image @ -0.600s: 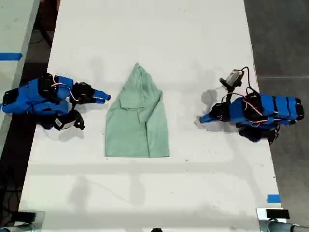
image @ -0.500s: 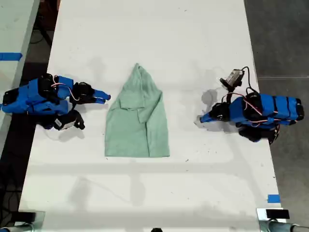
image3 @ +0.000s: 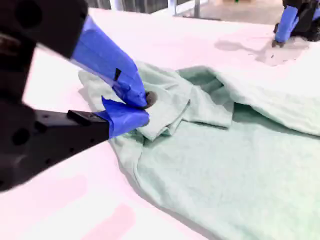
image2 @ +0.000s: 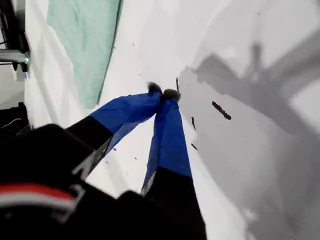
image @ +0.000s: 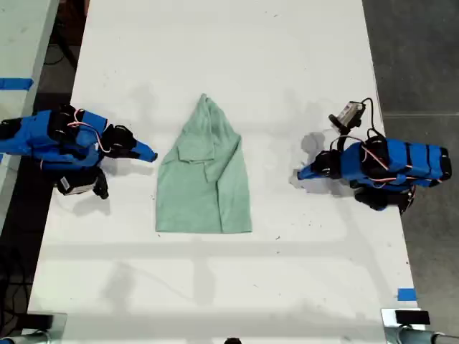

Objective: Fold t shirt

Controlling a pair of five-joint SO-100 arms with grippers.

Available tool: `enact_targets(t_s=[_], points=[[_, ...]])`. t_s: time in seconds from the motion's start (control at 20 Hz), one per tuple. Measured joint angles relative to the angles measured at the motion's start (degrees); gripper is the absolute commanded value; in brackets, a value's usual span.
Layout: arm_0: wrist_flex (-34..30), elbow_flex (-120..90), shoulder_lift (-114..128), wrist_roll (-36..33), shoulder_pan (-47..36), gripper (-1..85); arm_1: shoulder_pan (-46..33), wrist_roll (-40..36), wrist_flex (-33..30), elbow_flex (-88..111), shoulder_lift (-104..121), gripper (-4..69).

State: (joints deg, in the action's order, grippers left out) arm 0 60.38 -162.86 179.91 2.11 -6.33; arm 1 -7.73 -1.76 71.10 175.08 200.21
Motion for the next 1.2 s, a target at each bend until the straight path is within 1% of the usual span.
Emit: enact_targets(t_s=[0.1, 0.15, 0.25, 0.3, 0.35, 0.4, 0.7, 0.75, 0.8, 0.85, 0.9, 1.0, 1.05, 1.1, 1.15, 1.2], points=[[3.34, 13.97, -22.59, 5.63, 4.83, -0.2, 0.00, 0.00, 0.00, 0.00, 0.00, 0.8], [5.36, 21.01, -34.45, 7.91, 6.50, 1.4, 0.00, 0.00, 0.00, 0.00, 0.00, 0.8], [8.53, 32.78, -54.58, 9.93, 8.17, 10.3, 0.00, 0.00, 0.00, 0.00, 0.00, 0.8], [11.43, 37.00, -62.49, 10.28, 8.61, 16.6, 0.00, 0.00, 0.00, 0.00, 0.00, 0.8], [12.13, 40.25, -68.38, 10.46, 8.96, 22.9, 0.00, 0.00, 0.00, 0.00, 0.00, 0.8], [13.62, 41.75, -72.33, 10.55, 9.14, 23.3, 0.00, 0.00, 0.00, 0.00, 0.00, 0.8], [14.24, 43.07, -77.34, 13.54, 9.32, 22.3, 0.00, 0.00, 0.00, 0.00, 0.00, 0.8], [13.27, 43.07, -78.31, 14.24, 9.93, 19.5, 0.00, 0.00, 0.00, 0.00, 0.00, 0.8], [12.48, 43.07, -79.63, 14.77, 10.72, 7.4, 0.00, 0.00, 0.00, 0.00, 0.00, 0.8], [11.43, 43.07, -81.39, 14.94, 11.51, -0.2, 0.00, 0.00, 0.00, 0.00, 0.00, 0.8], [9.32, 44.03, -83.67, 14.94, 11.78, -0.2, 0.00, 0.00, 0.00, 0.00, 0.00, 0.8], [8.96, 48.43, -88.86, 14.77, 11.07, -0.2, 0.00, 0.00, 0.00, 0.00, 0.00, 0.8], [10.72, 50.89, -90.70, 14.68, 11.07, -0.2, 0.00, 0.00, 0.00, 0.00, 0.00, 0.8], [14.06, 53.61, -92.02, 14.68, 11.07, -0.2, 0.00, 0.00, 0.00, 0.00, 0.00, 0.8], [17.67, 57.39, -93.25, 14.68, 11.16, -0.2, 0.00, 0.00, 0.00, 0.00, 0.00, 0.8], [22.59, 62.40, -94.31, 14.59, 11.25, -0.2, 0.00, 0.00, 0.00, 0.00, 0.00, 0.8]])
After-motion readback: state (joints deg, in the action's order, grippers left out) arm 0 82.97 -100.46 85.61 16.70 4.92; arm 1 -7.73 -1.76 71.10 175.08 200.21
